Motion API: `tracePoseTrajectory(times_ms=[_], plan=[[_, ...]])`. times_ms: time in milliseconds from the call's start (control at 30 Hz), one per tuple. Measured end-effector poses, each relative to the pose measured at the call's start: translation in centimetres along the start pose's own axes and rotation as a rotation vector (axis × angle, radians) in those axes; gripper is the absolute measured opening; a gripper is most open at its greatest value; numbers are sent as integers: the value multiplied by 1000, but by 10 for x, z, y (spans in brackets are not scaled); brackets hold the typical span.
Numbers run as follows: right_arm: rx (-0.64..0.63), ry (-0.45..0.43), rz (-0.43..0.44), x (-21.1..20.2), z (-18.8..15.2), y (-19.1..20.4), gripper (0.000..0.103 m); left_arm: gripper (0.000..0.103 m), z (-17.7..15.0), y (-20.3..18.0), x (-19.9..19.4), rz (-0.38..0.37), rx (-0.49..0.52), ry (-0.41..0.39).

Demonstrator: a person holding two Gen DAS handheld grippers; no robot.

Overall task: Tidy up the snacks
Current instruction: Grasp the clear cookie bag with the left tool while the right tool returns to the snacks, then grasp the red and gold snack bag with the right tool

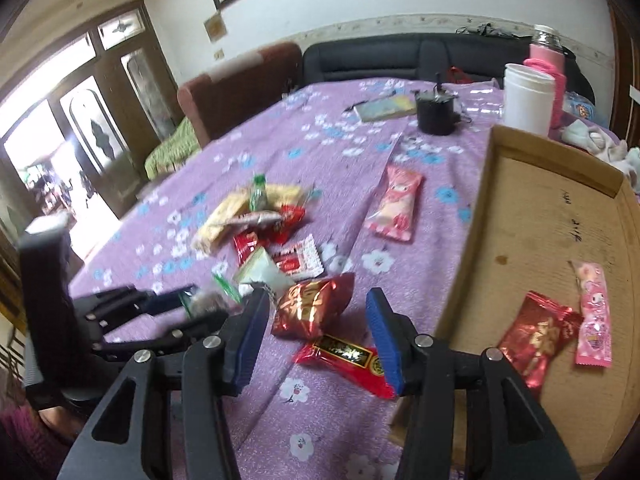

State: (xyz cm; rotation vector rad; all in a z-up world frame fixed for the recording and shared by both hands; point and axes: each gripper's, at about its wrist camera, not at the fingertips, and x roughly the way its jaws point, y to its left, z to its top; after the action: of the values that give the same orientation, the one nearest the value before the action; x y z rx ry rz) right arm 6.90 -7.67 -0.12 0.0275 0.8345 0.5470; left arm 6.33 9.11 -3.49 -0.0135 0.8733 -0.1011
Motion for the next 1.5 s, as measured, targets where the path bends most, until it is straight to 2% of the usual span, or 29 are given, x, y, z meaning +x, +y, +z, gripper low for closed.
tracePoseTrajectory(times_ms=[67, 200, 267, 367, 400, 500, 800, 967, 1067, 1167, 1233, 1300, 1333, 1400, 1467, 1500], plan=[[16, 33, -22, 9, 1, -1, 49, 43, 0, -1, -1, -1, 2, -4], [35, 88, -10, 25, 0, -1, 49, 43, 0, -2, -2, -2, 9, -14], [-5, 73, -35, 29, -1, 6, 49, 43, 0, -2, -2, -1, 9, -15], [-55, 60, -64, 34, -4, 15, 43, 43, 0, -3, -3, -2, 12, -15], [-66, 53, -66, 34, -4, 16, 37, 43, 0, -3, -2, 1, 14, -14], [-67, 28, -52, 27, -4, 15, 28, 43, 0, -4, -2, 2, 15, -19], [-80, -51, -24, 3, -1, 18, 17, 43, 2, -3, -6, 9, 9, -43], [-57, -81, -7, -7, 1, 13, 17, 43, 2, -3, -8, 12, 8, -55], [-39, -69, 30, -6, 1, 10, 17, 43, 2, -3, -8, 15, 6, -55], [-25, -29, 139, -1, 0, 12, 17, 43, 2, 0, -8, 18, -5, -54], [-26, 10, 181, 7, -3, 16, 17, 43, 2, 1, -8, 15, -12, -53], [-73, 64, 138, 19, -9, 24, 20, 43, 3, 1, -7, 17, -15, -49], [-93, 59, 107, 21, -11, 26, 22, 43, 2, 1, -7, 18, -14, -49], [-109, 39, 62, 19, -11, 28, 38, 43, 2, 1, -8, 23, -16, -52], [-124, 32, 52, 18, -13, 30, 48, 43, 3, 2, -8, 23, -22, -51], [-125, 28, 53, 17, -13, 30, 49, 43, 3, 3, -7, 27, -26, -52]])
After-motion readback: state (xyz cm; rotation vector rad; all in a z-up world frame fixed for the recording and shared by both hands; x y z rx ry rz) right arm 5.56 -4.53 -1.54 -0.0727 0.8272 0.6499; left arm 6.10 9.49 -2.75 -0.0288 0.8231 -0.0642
